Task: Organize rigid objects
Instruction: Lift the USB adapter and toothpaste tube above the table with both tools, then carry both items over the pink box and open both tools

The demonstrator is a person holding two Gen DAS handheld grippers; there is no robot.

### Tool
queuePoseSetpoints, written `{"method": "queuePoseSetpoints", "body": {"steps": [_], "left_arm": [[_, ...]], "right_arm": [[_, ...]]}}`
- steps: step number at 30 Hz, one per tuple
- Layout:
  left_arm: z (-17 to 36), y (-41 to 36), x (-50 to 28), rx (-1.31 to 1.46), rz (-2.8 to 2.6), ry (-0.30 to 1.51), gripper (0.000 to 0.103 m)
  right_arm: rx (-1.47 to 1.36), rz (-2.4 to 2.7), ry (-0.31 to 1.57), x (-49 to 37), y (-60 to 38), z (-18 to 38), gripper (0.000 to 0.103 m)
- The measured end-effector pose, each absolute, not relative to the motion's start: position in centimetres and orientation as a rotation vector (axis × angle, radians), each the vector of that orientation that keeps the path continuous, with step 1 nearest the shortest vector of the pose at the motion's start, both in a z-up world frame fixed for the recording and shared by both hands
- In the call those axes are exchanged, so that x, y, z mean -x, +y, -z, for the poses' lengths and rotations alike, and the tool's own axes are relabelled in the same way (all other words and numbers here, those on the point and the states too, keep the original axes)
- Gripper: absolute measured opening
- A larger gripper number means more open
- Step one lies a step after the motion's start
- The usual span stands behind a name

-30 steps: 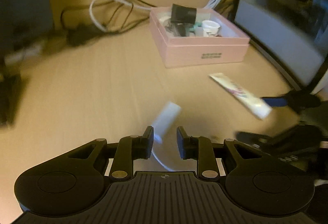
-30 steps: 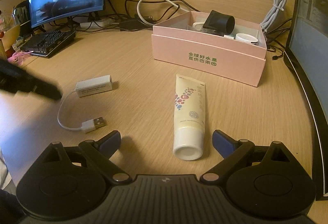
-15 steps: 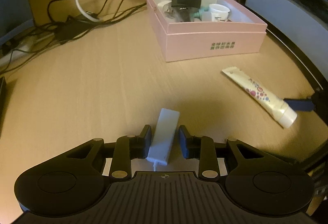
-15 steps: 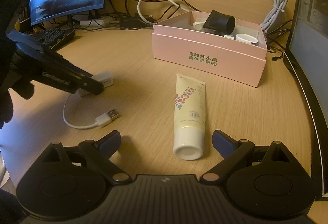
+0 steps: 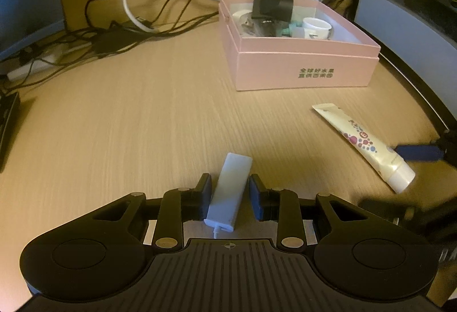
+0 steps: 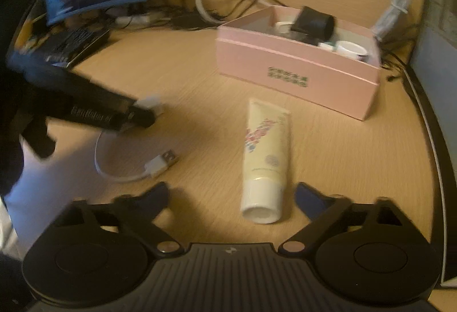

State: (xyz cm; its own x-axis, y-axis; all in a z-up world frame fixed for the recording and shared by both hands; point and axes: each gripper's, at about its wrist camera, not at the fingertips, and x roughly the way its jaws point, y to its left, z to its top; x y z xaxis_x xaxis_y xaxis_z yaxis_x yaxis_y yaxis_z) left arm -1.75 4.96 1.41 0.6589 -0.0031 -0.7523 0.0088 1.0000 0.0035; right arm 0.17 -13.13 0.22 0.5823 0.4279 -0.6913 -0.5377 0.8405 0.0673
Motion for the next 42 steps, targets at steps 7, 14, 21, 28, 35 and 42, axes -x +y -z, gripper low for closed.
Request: {"method": "queuePoseSetpoints", "body": {"steps": [7,14,21,28,35,42], "left_arm": [[-1.4,4.8,2.1,-0.008,-0.004,0.839,0.029],[-1.3,3.9,3.7,-0.038,0.057,0.823,0.025],[-1.3,1.3,5.3,-0.076,0.213,0.827,0.024],[-4.8,0.3,5.0,-0.04,0.304,0.724,0.024],[-13.2,1.9,-0.4,-0.002,0.334,0.535,0.024],[-22.1,3.4,-9.9,0.116,0.317,0.402,0.025]], "right_arm": [[0.199,-0.507,0.751,-1.7,-12.3,-0.2,0.056],[0.279,-0.513,0.735,0.6,-12.4,-2.3,0.025],[0.196,-0.431,0.73,2.7,-16.8,-4.9,0.025],[0.137,-0.35,0.711,4.3,-19.8,-6.0,0.025],[0.068,-0.36,0.626,3.7,-20.2,-9.3,0.025],[0.04,-0.328,0.432,-5.1,-16.6,-19.2,0.026]]}}
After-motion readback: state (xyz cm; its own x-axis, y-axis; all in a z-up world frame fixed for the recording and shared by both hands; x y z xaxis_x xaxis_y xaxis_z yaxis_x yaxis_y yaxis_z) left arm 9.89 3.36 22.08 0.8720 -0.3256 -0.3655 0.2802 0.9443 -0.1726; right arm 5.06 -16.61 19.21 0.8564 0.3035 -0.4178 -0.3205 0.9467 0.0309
